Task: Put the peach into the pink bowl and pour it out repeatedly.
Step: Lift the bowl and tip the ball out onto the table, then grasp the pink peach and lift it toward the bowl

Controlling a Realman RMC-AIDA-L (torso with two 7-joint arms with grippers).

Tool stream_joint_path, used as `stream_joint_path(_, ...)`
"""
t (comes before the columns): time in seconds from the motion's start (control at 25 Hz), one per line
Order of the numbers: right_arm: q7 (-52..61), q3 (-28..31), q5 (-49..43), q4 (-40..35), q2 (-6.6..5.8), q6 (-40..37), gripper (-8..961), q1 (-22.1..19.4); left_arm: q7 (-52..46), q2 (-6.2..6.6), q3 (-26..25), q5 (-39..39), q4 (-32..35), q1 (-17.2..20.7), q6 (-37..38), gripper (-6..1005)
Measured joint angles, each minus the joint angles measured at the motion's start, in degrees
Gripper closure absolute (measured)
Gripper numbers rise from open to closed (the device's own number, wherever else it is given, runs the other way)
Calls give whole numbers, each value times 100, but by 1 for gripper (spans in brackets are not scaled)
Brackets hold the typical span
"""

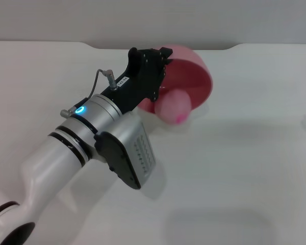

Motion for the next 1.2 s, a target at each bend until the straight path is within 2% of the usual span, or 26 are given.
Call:
stream_joint_path(0.24, 0, -8, 0, -11, 0, 60, 276, 30, 196, -9, -2, -170, -102, 19, 47, 955)
stream_joint_path(0.28, 0, -10, -1, -12, 1, 65, 276, 33, 128, -11, -25, -386, -156, 20, 27, 955)
stream_joint_path(0.32, 0, -14, -1, -12, 4, 67, 276, 34, 15, -10, -66, -981, -304, 16, -74, 955)
stream_joint_path(0.36, 0, -23, -2, -13, 6, 69, 277, 34, 15, -10, -66, -981, -304, 16, -74, 955)
stream_joint_path(0.48, 9, -75, -2, -13, 10, 68, 277, 33, -32, -7, -229, -2025, -603, -34, -518, 955)
stream_joint_path(0.68, 65, -315, -2, 8, -4, 80, 277, 92, -40, -2, -1179, -4000, -1663, -40, -2514, 955)
stream_joint_path(0.8, 96, -453, -2, 32, -8, 126, 277, 171, -311, 6, -2099, -4798, -2335, 76, -4182, 955)
stream_joint_path(0.84, 114, -505, -2, 34, -12, 146, 277, 208, -891, 22, -2681, -4823, -2641, 91, -5114, 955)
stream_joint_path(0.88, 132, -564, -2, 35, -14, 160, 277, 245, -891, 22, -2681, -4823, -2641, 91, -5114, 955)
stream_joint_path(0.96, 149, -677, -2, 21, -18, 175, 277, 305, -1973, 46, -3107, -4406, -2881, 48, -5946, 955)
stream_joint_path(1.04, 155, -772, -2, -14, -18, 173, 277, 371, -3402, 49, -3366, -3480, -3117, -65, -6740, 955)
stream_joint_path(1.2, 209, -963, -2, -123, -27, 148, 277, 528, -5687, 47, -3402, -986, -3490, -443, -8438, 955)
